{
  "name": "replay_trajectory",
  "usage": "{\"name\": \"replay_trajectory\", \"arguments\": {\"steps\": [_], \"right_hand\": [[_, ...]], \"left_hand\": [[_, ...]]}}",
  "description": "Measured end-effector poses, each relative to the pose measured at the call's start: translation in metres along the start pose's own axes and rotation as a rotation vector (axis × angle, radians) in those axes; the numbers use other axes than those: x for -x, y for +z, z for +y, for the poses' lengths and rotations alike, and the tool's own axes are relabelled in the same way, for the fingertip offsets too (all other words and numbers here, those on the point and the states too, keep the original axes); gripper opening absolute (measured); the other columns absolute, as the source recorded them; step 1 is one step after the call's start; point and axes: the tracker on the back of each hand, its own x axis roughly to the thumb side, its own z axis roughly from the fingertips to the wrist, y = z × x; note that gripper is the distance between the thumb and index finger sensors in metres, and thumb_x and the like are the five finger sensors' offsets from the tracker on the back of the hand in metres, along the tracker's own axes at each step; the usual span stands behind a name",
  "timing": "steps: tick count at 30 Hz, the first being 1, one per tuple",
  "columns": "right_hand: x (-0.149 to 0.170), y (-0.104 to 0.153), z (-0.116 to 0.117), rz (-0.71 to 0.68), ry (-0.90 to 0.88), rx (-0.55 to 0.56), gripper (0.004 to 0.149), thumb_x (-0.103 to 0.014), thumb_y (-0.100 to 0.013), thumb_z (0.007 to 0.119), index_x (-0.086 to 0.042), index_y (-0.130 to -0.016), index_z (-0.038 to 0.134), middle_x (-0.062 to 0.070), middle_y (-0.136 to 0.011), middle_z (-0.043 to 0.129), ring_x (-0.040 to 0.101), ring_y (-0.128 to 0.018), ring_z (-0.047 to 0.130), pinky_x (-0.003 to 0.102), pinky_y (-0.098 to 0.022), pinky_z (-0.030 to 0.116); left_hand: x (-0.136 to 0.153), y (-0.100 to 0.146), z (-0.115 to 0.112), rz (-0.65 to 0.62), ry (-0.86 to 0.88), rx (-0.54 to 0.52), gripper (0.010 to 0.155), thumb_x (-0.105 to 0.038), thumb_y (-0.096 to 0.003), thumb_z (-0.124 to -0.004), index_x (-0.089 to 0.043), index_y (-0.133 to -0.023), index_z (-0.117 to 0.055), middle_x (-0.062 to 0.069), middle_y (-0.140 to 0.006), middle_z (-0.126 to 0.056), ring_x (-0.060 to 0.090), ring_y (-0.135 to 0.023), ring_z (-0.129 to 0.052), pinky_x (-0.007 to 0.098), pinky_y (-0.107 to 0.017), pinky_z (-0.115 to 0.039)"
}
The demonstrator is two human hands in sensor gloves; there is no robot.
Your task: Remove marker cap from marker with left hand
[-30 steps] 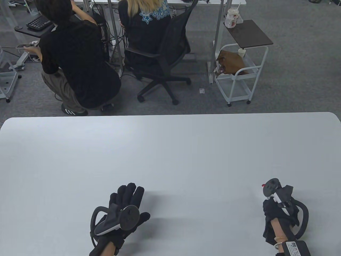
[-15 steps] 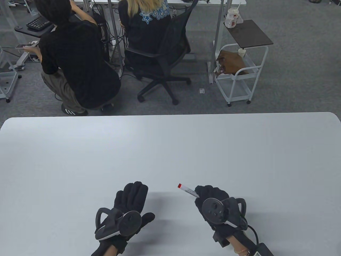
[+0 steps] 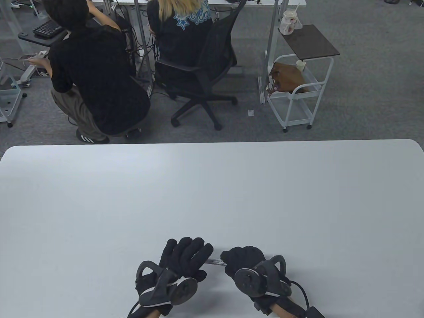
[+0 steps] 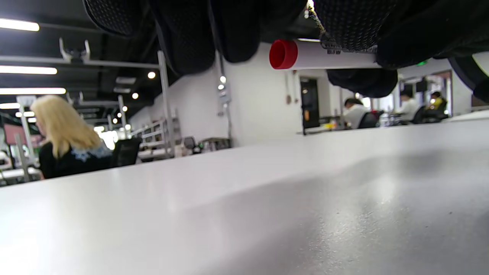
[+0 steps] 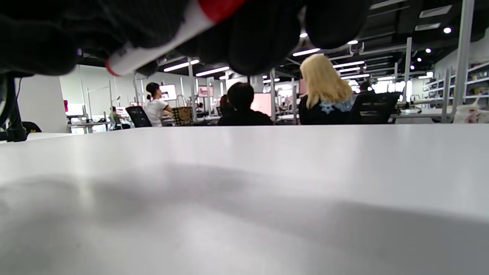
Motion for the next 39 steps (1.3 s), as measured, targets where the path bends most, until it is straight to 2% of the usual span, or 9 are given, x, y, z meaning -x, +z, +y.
{"name": "replay_trajectory", "arguments": {"steps": [3, 6, 12, 14, 17, 21, 25, 34, 39], "right_hand": [[-0.006, 0.001, 0.001, -0.032, 0.036, -0.004, 0.048, -0.039, -0.046, 0.074, -0.025, -0.091, 0.070, 0.007, -0.084, 0.081, 0.022, -0.062, 0.091, 0.051, -0.065, 0.071], [-0.008, 0.002, 0.004, -0.074, 0.030, -0.029, 0.048, -0.039, -0.046, 0.074, -0.025, -0.091, 0.070, 0.006, -0.084, 0.081, 0.022, -0.063, 0.091, 0.051, -0.065, 0.071], [-0.009, 0.004, 0.005, -0.083, 0.074, 0.021, 0.048, -0.040, -0.045, 0.073, -0.026, -0.091, 0.070, 0.005, -0.084, 0.081, 0.020, -0.063, 0.092, 0.053, -0.068, 0.068], [-0.007, 0.006, 0.000, -0.059, 0.080, 0.076, 0.049, -0.043, -0.046, 0.071, -0.028, -0.092, 0.068, 0.003, -0.086, 0.081, 0.020, -0.069, 0.091, 0.055, -0.071, 0.064], [0.008, 0.012, -0.015, 0.020, 0.074, 0.221, 0.067, -0.053, -0.044, 0.068, -0.024, -0.103, 0.055, 0.007, -0.101, 0.069, 0.026, -0.087, 0.083, 0.058, -0.074, 0.057], [0.029, 0.019, -0.029, 0.117, -0.042, 0.391, 0.074, -0.057, -0.045, 0.066, -0.019, -0.106, 0.050, 0.012, -0.104, 0.064, 0.030, -0.091, 0.079, 0.058, -0.073, 0.058], [0.037, 0.018, -0.025, 0.126, -0.165, 0.307, 0.071, -0.059, -0.046, 0.062, -0.020, -0.105, 0.055, 0.011, -0.102, 0.068, 0.030, -0.088, 0.082, 0.058, -0.072, 0.060], [0.011, 0.012, -0.006, -0.021, -0.386, 0.244, 0.058, -0.059, -0.046, 0.058, -0.036, -0.099, 0.064, -0.001, -0.100, 0.076, 0.023, -0.086, 0.086, 0.054, -0.072, 0.062], [0.020, 0.012, -0.005, 0.007, -0.659, 0.276, 0.049, -0.055, -0.045, 0.068, -0.039, -0.091, 0.073, -0.002, -0.094, 0.081, 0.022, -0.081, 0.087, 0.054, -0.071, 0.062]], "left_hand": [[-0.005, -0.002, 0.000, -0.011, -0.027, -0.044, 0.058, -0.057, -0.0529, -0.066, -0.039, -0.108, -0.057, -0.009, -0.102, -0.082, 0.018, -0.093, -0.091, 0.056, -0.077, -0.060], [-0.010, -0.003, -0.001, -0.031, -0.032, -0.061, 0.048, -0.055, -0.0514, -0.069, -0.042, -0.097, -0.070, -0.013, -0.089, -0.091, 0.013, -0.082, -0.097, 0.053, -0.075, -0.064], [-0.013, -0.004, 0.000, -0.032, -0.075, -0.048, 0.047, -0.054, -0.0511, -0.070, -0.039, -0.096, -0.072, -0.014, -0.087, -0.091, 0.012, -0.081, -0.097, 0.053, -0.075, -0.063], [-0.009, -0.005, 0.000, -0.012, -0.055, -0.038, 0.047, -0.053, -0.0518, -0.069, -0.039, -0.096, -0.071, -0.014, -0.088, -0.090, 0.012, -0.082, -0.096, 0.052, -0.076, -0.062], [0.005, 0.000, 0.000, 0.057, -0.076, -0.049, 0.047, -0.052, -0.0527, -0.068, -0.039, -0.097, -0.069, -0.013, -0.089, -0.088, 0.012, -0.084, -0.094, 0.051, -0.077, -0.060], [0.029, 0.011, 0.011, 0.197, 0.084, -0.183, 0.048, -0.051, -0.0553, -0.065, -0.034, -0.100, -0.067, -0.010, -0.089, -0.087, 0.015, -0.082, -0.093, 0.051, -0.077, -0.060], [0.033, 0.019, 0.022, 0.218, 0.329, -0.325, 0.047, -0.050, -0.0558, -0.065, -0.034, -0.100, -0.067, -0.009, -0.091, -0.086, 0.016, -0.083, -0.092, 0.051, -0.077, -0.060], [-0.002, 0.006, 0.013, 0.068, 0.343, -0.240, 0.047, -0.053, -0.0514, -0.074, -0.039, -0.097, -0.072, -0.013, -0.090, -0.092, 0.013, -0.083, -0.098, 0.048, -0.073, -0.067], [-0.012, 0.005, 0.017, 0.053, 0.393, -0.283, 0.046, -0.053, -0.0492, -0.078, -0.034, -0.091, -0.079, -0.013, -0.083, -0.098, 0.012, -0.076, -0.103, 0.046, -0.070, -0.071]]}}
